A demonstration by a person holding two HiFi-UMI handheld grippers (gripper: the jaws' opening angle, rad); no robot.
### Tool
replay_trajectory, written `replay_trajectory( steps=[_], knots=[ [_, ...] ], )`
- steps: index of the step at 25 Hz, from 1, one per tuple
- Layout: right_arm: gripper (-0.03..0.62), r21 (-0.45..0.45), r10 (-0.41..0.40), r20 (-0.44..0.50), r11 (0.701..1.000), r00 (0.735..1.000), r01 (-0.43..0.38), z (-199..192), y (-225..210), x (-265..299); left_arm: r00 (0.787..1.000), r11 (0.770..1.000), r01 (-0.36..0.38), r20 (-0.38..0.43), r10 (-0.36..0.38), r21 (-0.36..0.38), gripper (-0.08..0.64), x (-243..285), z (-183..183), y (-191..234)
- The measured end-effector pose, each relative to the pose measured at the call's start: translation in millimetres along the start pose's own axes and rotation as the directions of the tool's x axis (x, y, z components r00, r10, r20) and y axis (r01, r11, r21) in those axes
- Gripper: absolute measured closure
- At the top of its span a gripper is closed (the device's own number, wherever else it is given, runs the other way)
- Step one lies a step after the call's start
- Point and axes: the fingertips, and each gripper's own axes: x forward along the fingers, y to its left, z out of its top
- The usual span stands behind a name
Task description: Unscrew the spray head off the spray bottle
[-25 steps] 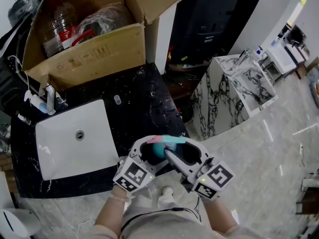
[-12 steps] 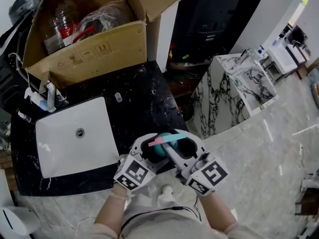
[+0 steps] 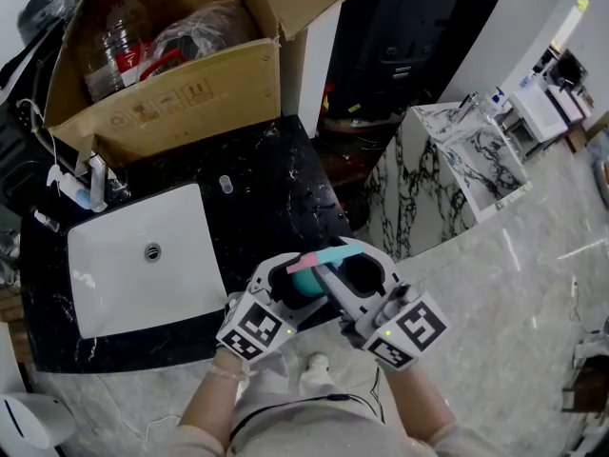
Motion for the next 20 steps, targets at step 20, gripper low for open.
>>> replay_trajectory(
  steps=[20],
  knots=[
    [0.434, 0.074, 0.092, 0.031, 0.993, 0.995, -0.094, 56.2, 3.2, -5.2, 0.997, 0.997, -0.071, 0.016, 0.072, -0.015, 0.209, -12.0, 6.3, 6.6]
  ],
)
